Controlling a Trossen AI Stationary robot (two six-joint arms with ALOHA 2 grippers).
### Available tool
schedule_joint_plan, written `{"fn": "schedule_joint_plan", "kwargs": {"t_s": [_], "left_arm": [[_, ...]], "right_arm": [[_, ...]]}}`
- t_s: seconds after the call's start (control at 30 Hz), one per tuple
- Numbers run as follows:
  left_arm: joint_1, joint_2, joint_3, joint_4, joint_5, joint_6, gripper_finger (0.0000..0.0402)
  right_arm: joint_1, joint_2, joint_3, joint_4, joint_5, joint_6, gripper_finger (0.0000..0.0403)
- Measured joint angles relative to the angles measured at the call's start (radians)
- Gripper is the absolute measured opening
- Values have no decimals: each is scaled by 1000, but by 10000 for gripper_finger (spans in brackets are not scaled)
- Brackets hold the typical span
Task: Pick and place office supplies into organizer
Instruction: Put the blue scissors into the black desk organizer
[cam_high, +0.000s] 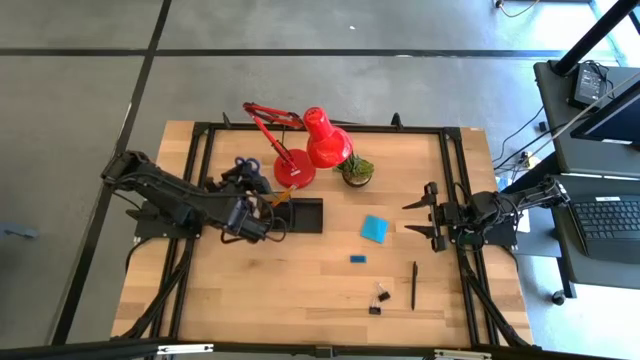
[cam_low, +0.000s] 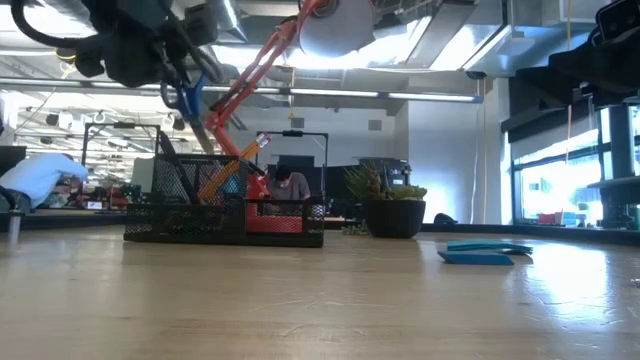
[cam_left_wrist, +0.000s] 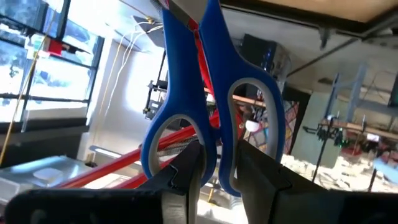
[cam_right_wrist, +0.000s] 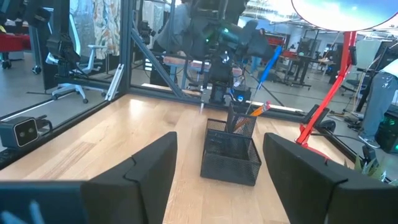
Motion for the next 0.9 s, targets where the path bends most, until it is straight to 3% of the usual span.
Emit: {"fn": "schedule_joint_plan", "kwargs": {"t_s": [0.33, 0.9], "left_arm": [[-8, 15, -4, 22, -19, 79, 83], [-32, 169, -4, 64, -20, 36, 83]], "right_arm": [[0, 0, 0, 1, 7, -38, 242], [0, 0, 0, 3, 19, -50, 242]]}}
